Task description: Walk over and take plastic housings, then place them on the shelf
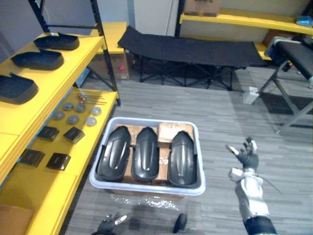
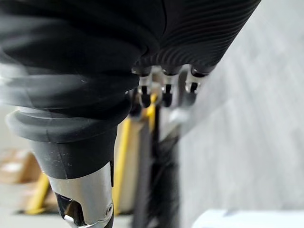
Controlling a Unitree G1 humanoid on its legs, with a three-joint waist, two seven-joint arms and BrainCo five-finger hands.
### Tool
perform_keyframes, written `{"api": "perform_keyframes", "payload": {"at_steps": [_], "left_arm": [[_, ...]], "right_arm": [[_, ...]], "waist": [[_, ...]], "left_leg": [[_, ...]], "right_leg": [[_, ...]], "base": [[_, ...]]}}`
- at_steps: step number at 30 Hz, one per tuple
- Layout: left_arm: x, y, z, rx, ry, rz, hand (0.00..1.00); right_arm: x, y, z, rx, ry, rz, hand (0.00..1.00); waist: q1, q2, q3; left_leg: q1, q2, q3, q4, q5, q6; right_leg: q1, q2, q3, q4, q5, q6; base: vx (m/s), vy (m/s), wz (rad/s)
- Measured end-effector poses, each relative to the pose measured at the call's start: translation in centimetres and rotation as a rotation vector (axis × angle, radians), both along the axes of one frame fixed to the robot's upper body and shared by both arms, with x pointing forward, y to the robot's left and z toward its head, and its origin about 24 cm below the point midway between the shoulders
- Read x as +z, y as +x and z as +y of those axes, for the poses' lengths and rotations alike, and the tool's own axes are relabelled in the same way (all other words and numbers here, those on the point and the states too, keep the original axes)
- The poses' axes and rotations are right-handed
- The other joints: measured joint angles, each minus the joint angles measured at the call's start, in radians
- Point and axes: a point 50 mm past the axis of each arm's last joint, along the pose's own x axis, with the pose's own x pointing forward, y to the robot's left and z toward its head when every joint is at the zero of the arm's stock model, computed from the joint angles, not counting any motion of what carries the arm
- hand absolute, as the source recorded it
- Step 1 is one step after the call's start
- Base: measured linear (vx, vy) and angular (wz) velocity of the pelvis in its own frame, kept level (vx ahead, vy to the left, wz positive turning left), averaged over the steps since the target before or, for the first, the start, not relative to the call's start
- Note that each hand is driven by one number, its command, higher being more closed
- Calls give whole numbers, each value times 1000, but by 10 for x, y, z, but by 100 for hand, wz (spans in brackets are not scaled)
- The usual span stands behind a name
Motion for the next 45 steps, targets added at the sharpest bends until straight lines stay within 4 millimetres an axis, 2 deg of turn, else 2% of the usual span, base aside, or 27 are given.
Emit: {"api": "perform_keyframes", "payload": {"at_steps": [3, 5, 6, 8, 9, 12, 16, 17, 20, 24, 28, 30, 37, 45], "left_arm": [[2, 3, 7, -1, 17, -10, 0], [6, 10, 12, 23, 19, -39, 0], [10, 21, 14, 50, 5, -87, 0], [16, 35, 14, 72, -13, -157, 0], [19, 41, 14, 77, -18, -189, 0], [24, 48, 14, 73, -17, -232, 0], [30, 55, 16, 68, -11, -280, 0], [32, 59, 16, 63, -12, -294, 0], [37, 69, 16, 47, -14, -329, 0], [40, 74, 15, 35, -21, -350, 0], [43, 82, 15, 55, -36, -380, 0], [45, 85, 15, 55, -35, -391, 0], [49, 95, 13, 55, -41, -424, 0], [51, 97, 15, 81, -47, -442, 0]], "right_arm": [[2, 9, -3, -68, 3, 4, 0], [6, 21, -2, -87, 12, 9, 0], [7, 28, -1, -104, 17, 14, 0], [10, 37, 1, -117, 20, 14, 0], [13, 42, 2, -123, 23, 12, 0], [22, 54, 4, -143, 30, -4, 0], [30, 63, 4, -162, 48, -25, 0], [32, 65, 1, -171, 50, -29, 0], [37, 67, -10, -204, 46, -32, 0], [63, 84, -16, -188, 2, -89, 0], [80, 92, -22, -165, -50, -96, 0], [79, 94, -21, -147, -59, -65, 0], [56, 92, -17, -42, -46, 83, 0], [51, 92, -15, 4, -52, 132, 0]], "waist": [[7, -16, 61], [24, -32, 113], [40, -44, 158], [61, -46, 213], [78, -49, 232], [97, -59, 268], [119, -75, 289], [130, -78, 294], [138, -78, 308], [140, -72, 320], [150, -72, 320], [153, -72, 320], [161, -72, 320], [163, -73, 320]], "left_leg": [[-30, -7, -4, 15, -3, 4], [-69, -9, -11, 37, -3, 4], [-104, -12, -29, 63, -7, 0], [-131, -7, -54, 90, -10, -6], [-154, -4, -60, 101, -11, -7], [-178, -4, -84, 123, -12, -9], [-212, -11, -90, 161, -28, -1], [-234, -15, -93, 183, -36, 3], [-283, -30, -117, 232, -43, 11], [-350, -27, -133, 319, -62, 19], [-396, -16, -137, 363, -78, 24], [-414, -13, -139, 371, -85, 24], [-504, -4, -166, 421, -91, 17], [-541, -4, -171, 435, -89, 15]], "right_leg": [[-18, -8, -3, 0, 1, 2], [-43, -10, -5, 3, 7, 0], [-57, -10, -17, 9, 12, -6], [-60, -9, -38, 10, 17, -11], [-70, -9, -49, 10, 17, -11], [-73, -8, -65, 10, 18, -12], [-83, -11, -66, 10, 20, -10], [-93, -14, -66, 10, 23, -6], [-111, -26, -87, 14, 25, -4], [-152, -29, -84, 60, 22, -7], [-197, -28, -82, 108, 9, -22], [-214, -27, -82, 119, 2, -21], [-292, -25, -87, 175, -10, -32], [-322, -28, -87, 187, -11, -32]], "base": [[-62, 11, 4], [-74, -27, 11], [-48, -33, 25], [-38, -36, 33], [-7, -28, 27], [35, -16, 24], [21, 21, 7], [1, 65, 12], [-3, 57, 21], [-29, 47, 6], [-69, 14, -2], [-92, -7, -1], [-90, -19, 4], [-23, -1, 1]]}}
